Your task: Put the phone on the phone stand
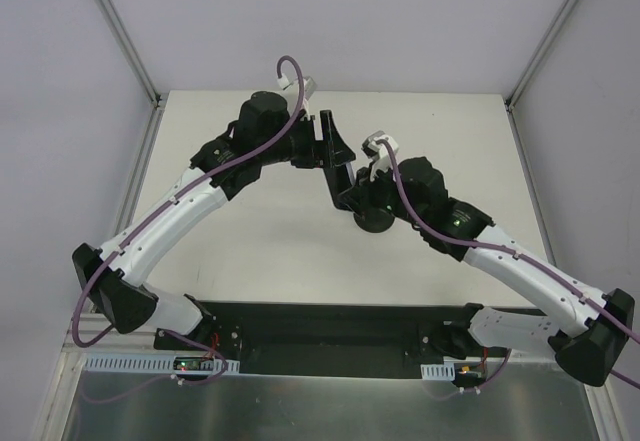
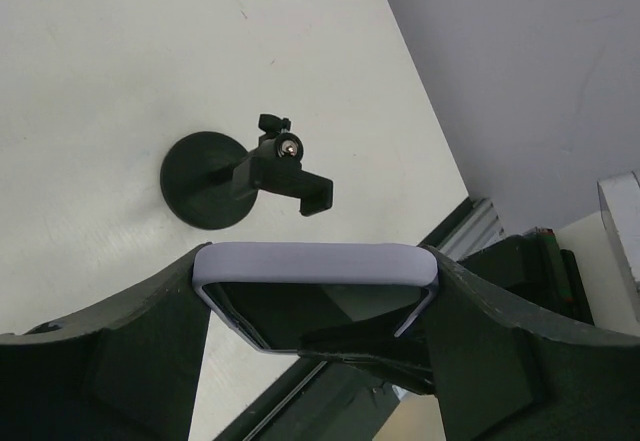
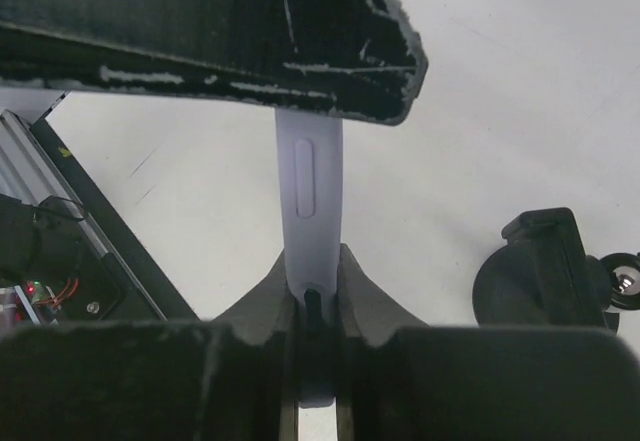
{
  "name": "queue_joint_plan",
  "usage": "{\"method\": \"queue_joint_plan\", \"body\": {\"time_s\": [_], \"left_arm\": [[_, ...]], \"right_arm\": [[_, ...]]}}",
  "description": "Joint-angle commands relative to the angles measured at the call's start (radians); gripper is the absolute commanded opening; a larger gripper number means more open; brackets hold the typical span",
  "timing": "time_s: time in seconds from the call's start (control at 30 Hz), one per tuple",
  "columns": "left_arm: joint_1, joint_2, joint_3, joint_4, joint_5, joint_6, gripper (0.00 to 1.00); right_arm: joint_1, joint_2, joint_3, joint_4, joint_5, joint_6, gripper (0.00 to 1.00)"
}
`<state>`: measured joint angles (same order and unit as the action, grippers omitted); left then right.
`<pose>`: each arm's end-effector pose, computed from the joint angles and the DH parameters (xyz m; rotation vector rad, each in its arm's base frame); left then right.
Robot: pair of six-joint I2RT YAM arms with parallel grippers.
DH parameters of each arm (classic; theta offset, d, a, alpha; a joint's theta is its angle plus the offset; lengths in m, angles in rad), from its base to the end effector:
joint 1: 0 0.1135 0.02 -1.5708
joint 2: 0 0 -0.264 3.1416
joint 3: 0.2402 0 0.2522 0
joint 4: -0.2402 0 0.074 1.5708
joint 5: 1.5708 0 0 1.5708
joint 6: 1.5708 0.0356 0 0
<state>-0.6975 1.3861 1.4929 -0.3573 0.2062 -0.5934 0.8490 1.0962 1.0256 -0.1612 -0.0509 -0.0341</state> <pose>0.2361 -0.2074 0.4318 0.2583 1.9421 -1.0735 0.1668 0.1923 0.3657 -0.8226 1.6534 0.6222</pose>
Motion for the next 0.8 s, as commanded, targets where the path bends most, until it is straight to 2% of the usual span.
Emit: {"method": "queue_joint_plan", "body": {"time_s": [0.0,0.03,0.07,0.13,0.17,0.3,0.37,0.43,0.47,0.53,0.57,0.6,0.63,0.77], "left_arm": [[0.073,0.017,0.050,0.128,0.281,-0.077,0.07],[0.085,0.021,0.044,0.141,0.312,-0.077,0.41],[0.098,0.013,0.035,0.153,0.335,-0.075,0.66],[0.115,-0.007,0.011,0.201,0.383,-0.048,0.85],[0.115,-0.028,-0.011,0.217,0.398,-0.028,0.89],[0.115,-0.073,-0.051,0.253,0.470,0.084,0.93],[0.116,-0.093,-0.089,0.302,0.517,0.092,0.93],[0.116,-0.098,-0.143,0.372,0.580,0.061,0.91],[0.116,-0.099,-0.161,0.485,0.646,0.038,0.90],[0.113,-0.099,-0.227,0.610,0.694,-0.066,0.89],[0.115,-0.101,-0.252,0.773,0.716,-0.107,0.89],[0.113,-0.101,-0.270,0.832,0.735,-0.176,0.90],[0.110,-0.099,-0.287,0.883,0.740,-0.199,0.90],[0.078,-0.062,-0.241,0.955,0.794,-0.230,0.88]], "right_arm": [[-0.051,-0.058,-0.047,0.127,-0.082,0.083,0.01],[-0.085,-0.088,-0.080,0.137,-0.102,0.094,0.01],[-0.102,-0.107,-0.097,0.147,-0.150,0.105,0.01],[-0.161,-0.160,-0.130,0.157,-0.206,0.112,0.01],[-0.183,-0.180,-0.162,0.157,-0.272,0.115,0.01],[-0.333,-0.289,-0.269,0.308,-0.525,0.232,0.01],[-0.401,-0.335,-0.300,0.339,-0.643,0.264,0.01],[-0.436,-0.370,-0.314,0.383,-0.702,0.310,0.01],[-0.442,-0.380,-0.321,0.408,-0.758,0.335,0.01],[-0.452,-0.398,-0.366,0.565,-0.803,0.454,0.01],[-0.452,-0.400,-0.378,0.631,-0.838,0.495,0.01],[-0.452,-0.395,-0.392,0.744,-0.854,0.529,0.01],[-0.452,-0.378,-0.394,0.793,-0.868,0.601,0.01],[-0.452,-0.341,-0.391,0.900,-0.905,0.664,0.01]]}}
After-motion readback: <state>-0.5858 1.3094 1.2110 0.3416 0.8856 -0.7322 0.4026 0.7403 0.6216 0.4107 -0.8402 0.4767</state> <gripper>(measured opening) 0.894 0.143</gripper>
